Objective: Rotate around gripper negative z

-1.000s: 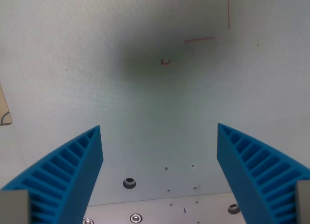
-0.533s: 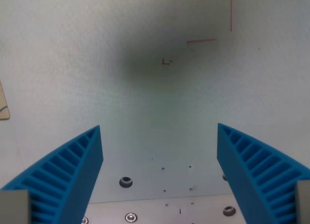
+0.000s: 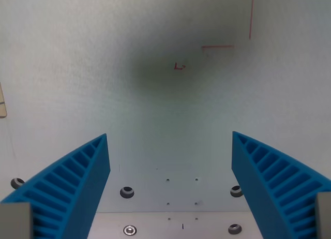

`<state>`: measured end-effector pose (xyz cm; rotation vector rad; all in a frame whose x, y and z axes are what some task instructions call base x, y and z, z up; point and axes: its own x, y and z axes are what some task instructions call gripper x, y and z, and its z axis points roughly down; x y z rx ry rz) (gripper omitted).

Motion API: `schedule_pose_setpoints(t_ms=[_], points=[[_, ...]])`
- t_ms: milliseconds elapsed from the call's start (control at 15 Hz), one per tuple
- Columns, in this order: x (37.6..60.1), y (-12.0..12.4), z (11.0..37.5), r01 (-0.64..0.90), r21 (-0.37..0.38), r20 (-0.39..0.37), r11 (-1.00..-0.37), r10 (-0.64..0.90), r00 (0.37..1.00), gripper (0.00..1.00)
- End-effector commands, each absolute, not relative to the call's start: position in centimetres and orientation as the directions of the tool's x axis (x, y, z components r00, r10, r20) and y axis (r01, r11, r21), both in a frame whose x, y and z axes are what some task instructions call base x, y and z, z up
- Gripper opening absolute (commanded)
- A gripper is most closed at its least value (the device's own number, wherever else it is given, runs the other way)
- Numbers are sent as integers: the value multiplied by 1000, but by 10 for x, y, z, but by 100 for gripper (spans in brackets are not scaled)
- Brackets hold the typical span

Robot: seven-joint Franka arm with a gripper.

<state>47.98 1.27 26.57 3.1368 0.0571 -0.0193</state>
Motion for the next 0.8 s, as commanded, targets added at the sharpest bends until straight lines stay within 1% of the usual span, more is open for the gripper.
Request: schedule_pose_setpoints(t_ms=[67, 800], points=[[480, 12, 267, 167, 3, -9, -986, 167, 986, 100], [480, 12, 267, 292, 1, -10, -956, 292, 956, 100]])
